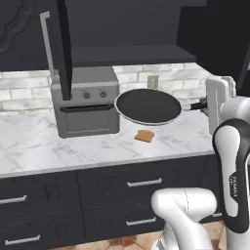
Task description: Pick the pan from the cabinet and place it on the stove. Then turn on the stove burner for the pan.
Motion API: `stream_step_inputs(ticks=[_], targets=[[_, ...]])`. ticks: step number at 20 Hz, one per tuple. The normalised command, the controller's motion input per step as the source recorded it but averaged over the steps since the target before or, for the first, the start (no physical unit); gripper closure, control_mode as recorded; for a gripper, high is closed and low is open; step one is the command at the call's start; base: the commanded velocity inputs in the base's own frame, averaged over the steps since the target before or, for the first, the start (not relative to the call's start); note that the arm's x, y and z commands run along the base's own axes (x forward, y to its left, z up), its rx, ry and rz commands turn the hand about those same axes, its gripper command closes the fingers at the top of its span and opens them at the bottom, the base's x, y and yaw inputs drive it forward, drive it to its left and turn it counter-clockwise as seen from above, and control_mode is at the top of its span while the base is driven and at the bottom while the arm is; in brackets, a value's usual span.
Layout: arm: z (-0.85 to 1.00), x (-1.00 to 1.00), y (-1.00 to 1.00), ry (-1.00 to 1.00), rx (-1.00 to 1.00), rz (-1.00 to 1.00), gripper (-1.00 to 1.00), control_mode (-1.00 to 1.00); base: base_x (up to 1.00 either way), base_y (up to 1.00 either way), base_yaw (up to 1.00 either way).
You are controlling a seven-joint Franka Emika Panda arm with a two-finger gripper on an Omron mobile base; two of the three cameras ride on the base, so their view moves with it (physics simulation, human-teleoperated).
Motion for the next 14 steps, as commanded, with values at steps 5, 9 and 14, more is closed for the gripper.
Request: stream_step_inputs(ticks=[5, 9, 14], targets=[[0.00, 0.00, 0.00, 0.00, 0.00, 0.00, 1.00, 1.00, -0.58, 0.00, 0.12], [0.00, 0.00, 0.00, 0.00, 0.00, 0.00, 1.00, 1.00, -0.55, 0.00, 0.16], [0.00, 0.00, 0.00, 0.00, 0.00, 0.00, 1.00, 1.00, -0.54, 0.01, 0.19]])
